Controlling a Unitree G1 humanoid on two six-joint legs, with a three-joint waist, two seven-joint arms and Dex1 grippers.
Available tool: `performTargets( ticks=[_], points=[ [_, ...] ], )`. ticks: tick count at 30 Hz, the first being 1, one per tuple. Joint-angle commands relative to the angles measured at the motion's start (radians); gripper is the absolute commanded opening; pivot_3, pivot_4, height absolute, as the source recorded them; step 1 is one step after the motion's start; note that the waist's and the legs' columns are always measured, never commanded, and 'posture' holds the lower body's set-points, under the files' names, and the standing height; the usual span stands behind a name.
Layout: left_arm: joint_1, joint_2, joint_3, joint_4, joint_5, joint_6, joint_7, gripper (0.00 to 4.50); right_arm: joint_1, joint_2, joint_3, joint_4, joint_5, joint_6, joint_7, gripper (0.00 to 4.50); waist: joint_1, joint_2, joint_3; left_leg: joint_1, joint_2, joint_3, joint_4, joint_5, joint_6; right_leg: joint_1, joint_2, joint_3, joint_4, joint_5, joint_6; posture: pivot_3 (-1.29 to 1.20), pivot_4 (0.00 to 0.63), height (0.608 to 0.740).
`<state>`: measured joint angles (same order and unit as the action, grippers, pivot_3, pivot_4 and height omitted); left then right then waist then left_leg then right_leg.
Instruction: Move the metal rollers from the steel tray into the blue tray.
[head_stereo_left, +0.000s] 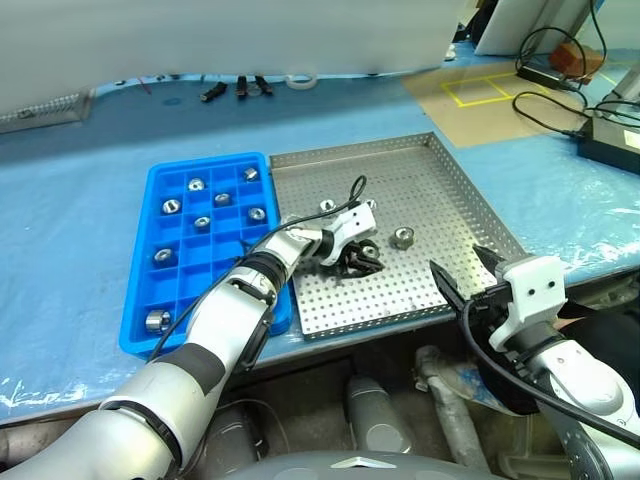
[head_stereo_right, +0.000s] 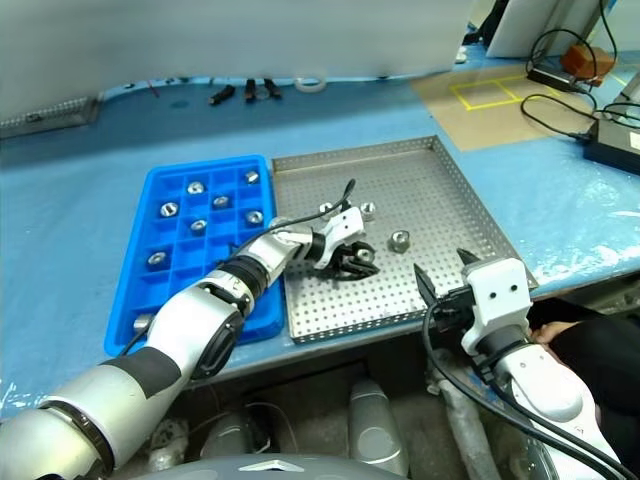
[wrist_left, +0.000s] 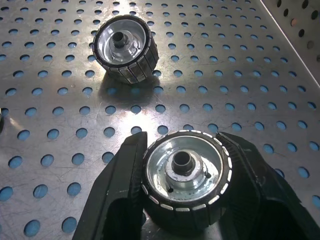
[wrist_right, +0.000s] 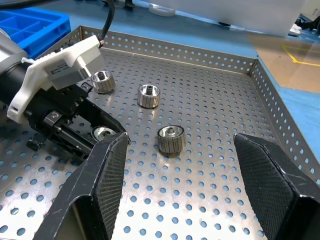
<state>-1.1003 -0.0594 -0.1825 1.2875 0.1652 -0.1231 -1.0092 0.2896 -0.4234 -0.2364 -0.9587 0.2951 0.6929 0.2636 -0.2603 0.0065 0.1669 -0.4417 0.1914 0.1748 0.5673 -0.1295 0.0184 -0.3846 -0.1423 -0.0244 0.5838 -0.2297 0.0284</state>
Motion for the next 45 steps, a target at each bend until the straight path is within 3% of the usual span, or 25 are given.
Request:
performTargets(
  ticks=[1,7,11,18,24,30,37,45],
  points=[
    [0.011,0.022,0.002,-0.004,0.002,0.006,-0.024,1.80,-0.031,-0.010,-0.004,-0.042,0.013,0.021,-0.005,3.58,-0.001,0.000,0.000,0.000,-0.001,0.000,0.000,0.000,0.001,0.000,-0.001,0.000,0.000,0.000,0.000,-0.63,0.150,0.740],
    [0.012,0.055,0.043,-0.048,-0.049,-0.014,-0.074,1.80,-0.084,-0.027,-0.002,-0.025,0.035,0.046,0.014,3.58,0.001,0.000,0.000,-0.001,-0.002,0.000,0.001,-0.002,0.003,0.000,-0.002,0.000,0.000,0.000,0.000,-0.60,0.150,0.740],
    [0.027,0.093,0.077,-0.153,-0.121,0.004,-0.207,1.80,-0.127,-0.050,-0.005,0.001,0.078,0.053,0.058,3.58,0.007,0.000,0.000,-0.003,-0.002,0.000,0.001,-0.002,0.003,-0.002,-0.002,0.000,0.000,0.000,0.000,-0.54,0.150,0.740],
    [0.202,0.227,0.084,-0.648,-0.229,0.194,-0.278,1.80,-0.273,-0.105,0.049,0.152,0.120,-0.001,0.174,3.58,0.050,0.000,0.000,-0.004,-0.001,0.000,0.001,0.000,0.006,-0.003,-0.002,-0.001,0.001,0.000,-0.001,-0.33,0.150,0.740],
    [0.399,0.354,0.113,-1.086,-0.291,0.440,-0.175,1.80,-0.465,-0.108,0.177,0.355,0.115,-0.088,0.312,3.58,0.169,0.001,0.001,-0.003,0.005,0.001,0.000,0.001,0.005,-0.005,-0.002,0.000,0.005,0.000,-0.001,-0.09,0.150,0.740],
    [0.580,0.430,0.157,-1.342,-0.320,0.578,-0.014,1.80,-0.641,-0.084,0.293,0.566,0.096,-0.191,0.450,3.58,0.307,0.003,0.002,0.000,0.009,0.003,-0.006,0.004,-0.003,-0.006,0.000,0.000,0.006,0.000,-0.001,0.12,0.150,0.740],
    [0.677,0.434,0.175,-1.449,-0.343,0.645,0.145,1.80,-0.747,-0.053,0.362,0.707,0.079,-0.276,0.550,3.58,0.404,0.003,0.002,-0.002,0.008,0.002,-0.006,0.005,-0.007,-0.007,0.001,-0.002,0.008,0.000,-0.001,0.22,0.150,0.740],
    [0.729,0.456,0.153,-1.426,-0.339,0.638,0.222,1.80,-0.735,-0.055,0.364,0.711,0.070,-0.288,0.570,3.58,0.414,0.003,0.002,-0.003,0.012,0.001,-0.007,0.009,-0.014,-0.011,0.003,-0.001,0.012,0.000,0.000,0.22,0.150,0.740]
  ],
)
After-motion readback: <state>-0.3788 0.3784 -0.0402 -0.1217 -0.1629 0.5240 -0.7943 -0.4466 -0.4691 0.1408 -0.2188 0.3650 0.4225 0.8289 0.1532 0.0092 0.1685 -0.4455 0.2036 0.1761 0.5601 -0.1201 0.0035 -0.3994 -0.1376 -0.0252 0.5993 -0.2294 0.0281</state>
